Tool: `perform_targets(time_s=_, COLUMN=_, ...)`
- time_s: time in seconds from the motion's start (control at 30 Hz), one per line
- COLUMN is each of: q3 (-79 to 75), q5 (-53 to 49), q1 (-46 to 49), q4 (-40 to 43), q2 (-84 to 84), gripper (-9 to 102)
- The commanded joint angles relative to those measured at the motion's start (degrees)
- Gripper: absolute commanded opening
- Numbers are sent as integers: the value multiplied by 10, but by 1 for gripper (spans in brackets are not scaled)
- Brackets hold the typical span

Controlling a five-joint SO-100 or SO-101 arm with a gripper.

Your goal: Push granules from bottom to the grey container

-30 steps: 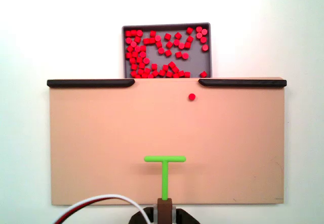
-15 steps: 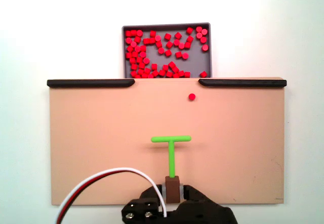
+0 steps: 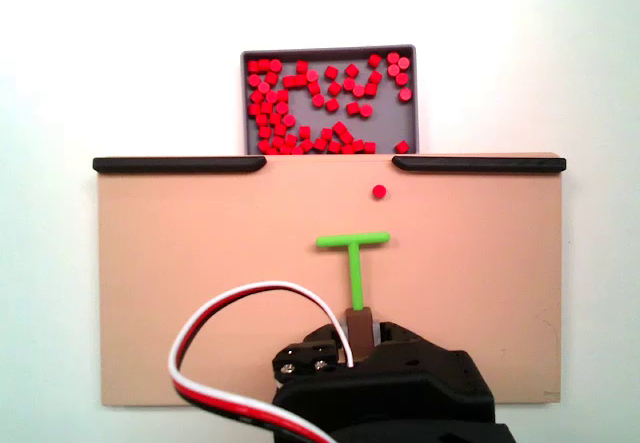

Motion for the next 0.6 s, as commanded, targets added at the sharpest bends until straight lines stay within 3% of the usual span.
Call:
perform_targets(time_s=0.0, q3=-23, q5=-10, q1=5, q4=-16, q2=-4, gripper=0)
perform_targets(time_s=0.57, q3=-23, q5=11, q1=11, q4=-20, q2=-55, gripper=0)
